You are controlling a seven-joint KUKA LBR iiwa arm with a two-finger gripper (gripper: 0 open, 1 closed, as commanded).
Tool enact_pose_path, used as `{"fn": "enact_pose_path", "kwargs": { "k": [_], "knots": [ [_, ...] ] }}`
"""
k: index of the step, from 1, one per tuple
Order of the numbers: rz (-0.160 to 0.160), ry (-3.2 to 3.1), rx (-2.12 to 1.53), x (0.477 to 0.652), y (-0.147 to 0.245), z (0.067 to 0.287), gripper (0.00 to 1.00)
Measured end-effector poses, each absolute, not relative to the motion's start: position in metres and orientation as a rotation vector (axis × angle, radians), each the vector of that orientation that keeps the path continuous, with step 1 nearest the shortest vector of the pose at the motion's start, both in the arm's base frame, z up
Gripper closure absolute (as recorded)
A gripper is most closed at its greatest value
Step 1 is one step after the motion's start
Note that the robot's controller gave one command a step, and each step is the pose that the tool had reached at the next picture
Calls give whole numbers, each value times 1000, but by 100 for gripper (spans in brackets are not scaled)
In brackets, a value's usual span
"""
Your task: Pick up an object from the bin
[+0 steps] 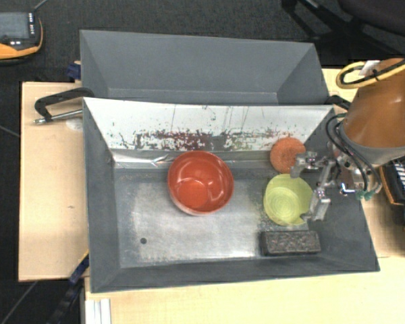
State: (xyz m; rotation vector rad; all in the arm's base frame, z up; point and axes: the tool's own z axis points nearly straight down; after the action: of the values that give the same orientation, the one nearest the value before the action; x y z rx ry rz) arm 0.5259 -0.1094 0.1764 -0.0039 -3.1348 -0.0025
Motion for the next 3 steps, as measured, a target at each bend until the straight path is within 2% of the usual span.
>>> {"fn": "enact_pose_path", "kwargs": {
  "k": [1, 2, 3],
  "knots": [
    [0, -3143, 13, 591, -119, 135, 0],
    [-5, -3123, -340, 601, -138, 84, 0],
    [1, -3097, -501, 599, -88, 72, 0]
  ]
}}
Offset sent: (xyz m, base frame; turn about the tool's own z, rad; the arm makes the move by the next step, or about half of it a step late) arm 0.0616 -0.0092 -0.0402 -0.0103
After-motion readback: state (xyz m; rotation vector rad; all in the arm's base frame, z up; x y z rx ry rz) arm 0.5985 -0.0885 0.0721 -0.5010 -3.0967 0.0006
